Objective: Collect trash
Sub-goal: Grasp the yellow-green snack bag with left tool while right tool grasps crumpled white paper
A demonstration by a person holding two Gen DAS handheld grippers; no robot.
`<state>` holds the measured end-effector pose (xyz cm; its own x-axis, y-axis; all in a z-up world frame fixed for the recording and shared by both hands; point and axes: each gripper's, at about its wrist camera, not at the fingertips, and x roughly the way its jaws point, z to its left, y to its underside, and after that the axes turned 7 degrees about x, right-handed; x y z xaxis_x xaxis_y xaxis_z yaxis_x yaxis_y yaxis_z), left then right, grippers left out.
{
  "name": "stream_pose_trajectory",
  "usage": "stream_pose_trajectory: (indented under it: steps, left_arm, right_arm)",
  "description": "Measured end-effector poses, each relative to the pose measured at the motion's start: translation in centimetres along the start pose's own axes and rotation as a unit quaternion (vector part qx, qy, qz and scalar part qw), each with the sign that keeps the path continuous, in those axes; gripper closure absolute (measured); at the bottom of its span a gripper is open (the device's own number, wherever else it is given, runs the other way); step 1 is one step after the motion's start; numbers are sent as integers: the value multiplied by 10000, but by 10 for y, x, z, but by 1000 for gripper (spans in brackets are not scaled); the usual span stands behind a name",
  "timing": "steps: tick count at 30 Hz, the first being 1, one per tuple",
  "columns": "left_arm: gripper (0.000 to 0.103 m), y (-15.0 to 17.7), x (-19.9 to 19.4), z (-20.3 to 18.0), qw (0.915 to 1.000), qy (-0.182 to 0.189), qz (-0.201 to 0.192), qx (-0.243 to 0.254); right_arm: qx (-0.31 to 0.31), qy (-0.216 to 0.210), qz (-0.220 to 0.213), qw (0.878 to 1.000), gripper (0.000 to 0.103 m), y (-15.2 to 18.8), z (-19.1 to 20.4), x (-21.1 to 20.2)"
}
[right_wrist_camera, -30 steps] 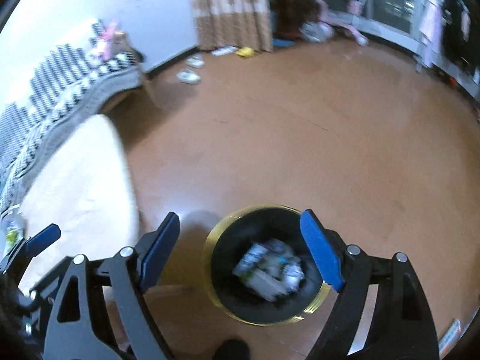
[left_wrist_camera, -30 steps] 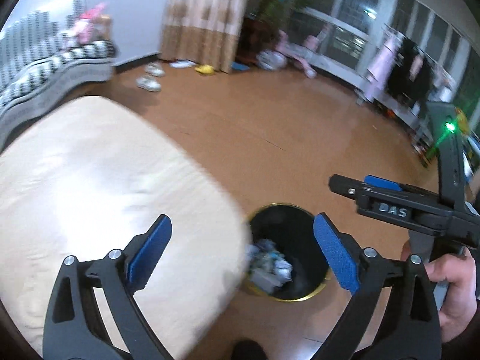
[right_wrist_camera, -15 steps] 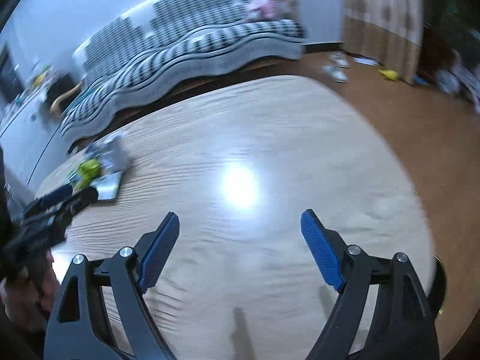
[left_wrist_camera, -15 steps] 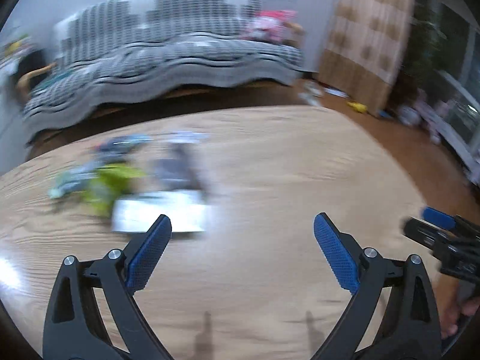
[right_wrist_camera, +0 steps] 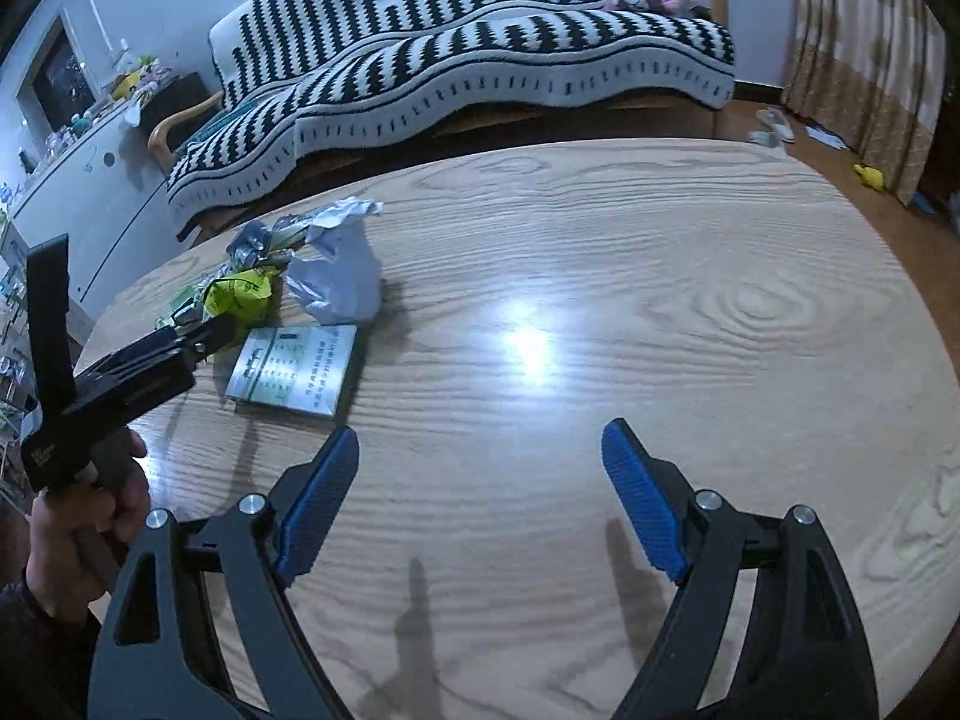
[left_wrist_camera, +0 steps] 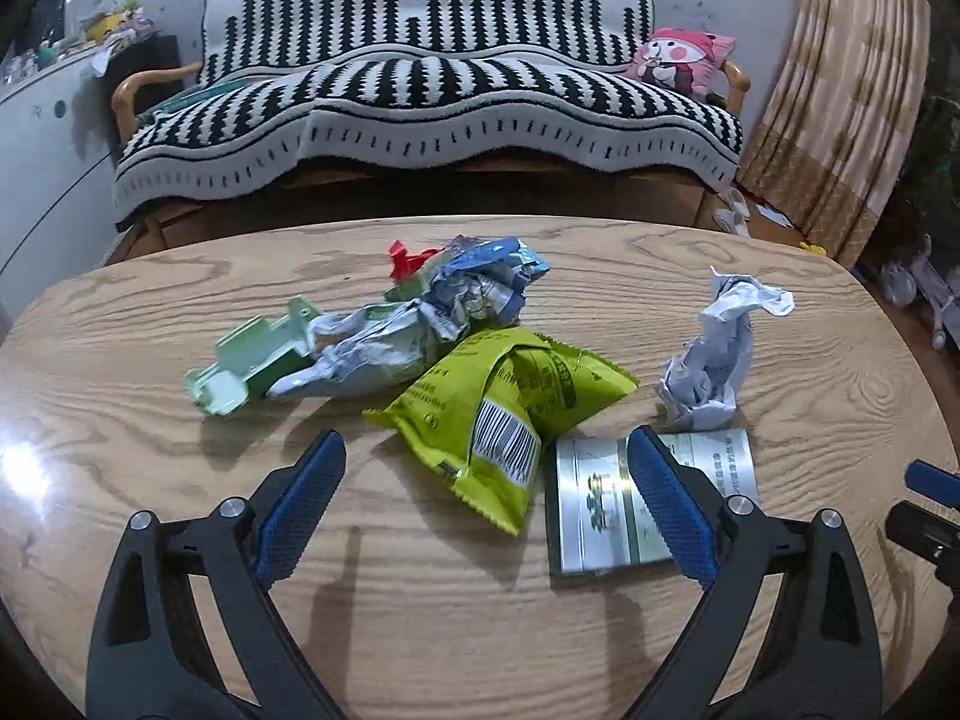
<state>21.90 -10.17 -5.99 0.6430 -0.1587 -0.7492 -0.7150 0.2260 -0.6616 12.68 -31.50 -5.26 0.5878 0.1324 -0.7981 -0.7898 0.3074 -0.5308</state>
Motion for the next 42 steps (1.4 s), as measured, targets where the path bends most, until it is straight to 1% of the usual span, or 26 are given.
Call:
stream_pose_trajectory:
  steps: [1,2,3,4,5,6,7,8,9,11,16,20,22,24,28,29,30,31,33,37,40,42]
  left_arm:
    - [12,0,4,-1,10000,21,14,22]
    - [17,0,9,1,10000,45,36,23]
    - [28,-1,13,2,9999,90,104,-5]
    - [34,0,17,3,9997,148,199,-52]
    - [47,-1,20,4,9993,214,282,-105]
    - [64,0,22,4,9991,271,310,-114]
    - [66,1,23,5,9989,322,314,-108]
    - [77,2,22,6,9990,287,309,-131]
    - [81,3,22,8,9990,273,333,-155]
    - [82,5,16,13,9986,282,382,-250]
    - [83,8,-6,24,9981,290,340,-433]
    - [83,15,-31,25,9986,342,256,-311]
    - [83,17,-37,26,9986,376,221,-295]
    - [83,20,-43,30,9986,372,191,-316]
    - [83,22,-46,36,9985,372,187,-357]
    - [83,22,-45,36,9986,358,196,-344]
    - [83,22,-45,36,9986,350,207,-340]
    - [83,21,-44,35,9986,339,219,-342]
    - [83,20,-44,33,9986,322,229,-342]
    - [83,17,-46,21,9988,327,205,-286]
    - [83,13,-52,1,9991,373,131,-133]
    - [83,11,-57,-17,9990,431,84,-24]
  right_arm:
    - [-24,-5,23,10000,23,-2,3,4]
    - [-55,-30,44,10000,23,-3,7,9]
    - [-73,-70,39,9999,23,-6,11,13]
    - [-81,-92,48,9999,23,-7,13,16]
    - [-87,-120,71,9999,23,-9,17,20]
    - [-83,-164,60,9998,23,-11,20,24]
    - [-84,-187,61,9998,23,-13,23,27]
    - [-89,-220,65,9997,23,-15,26,31]
    - [-79,-256,51,9996,23,-17,29,33]
    - [-27,-335,54,9994,23,-22,32,39]
    - [149,-497,58,9986,23,-33,43,53]
    - [111,-558,49,9984,23,-43,63,69]
    - [39,-519,77,9986,23,-46,71,79]
    - [-51,-376,63,9993,23,-50,79,91]
    - [-84,-355,120,9993,23,-59,86,108]
    - [-131,-338,142,9992,25,-60,88,112]
    - [-167,-388,205,9989,52,-60,88,116]
    - [-197,-412,180,9988,52,-59,88,116]
    - [-222,-375,58,9990,55,-59,87,107]
    - [-233,-370,-170,9989,56,-57,75,78]
    - [-172,-285,-275,9991,56,-51,53,49]
    - [-131,-132,-325,9993,56,-43,31,26]
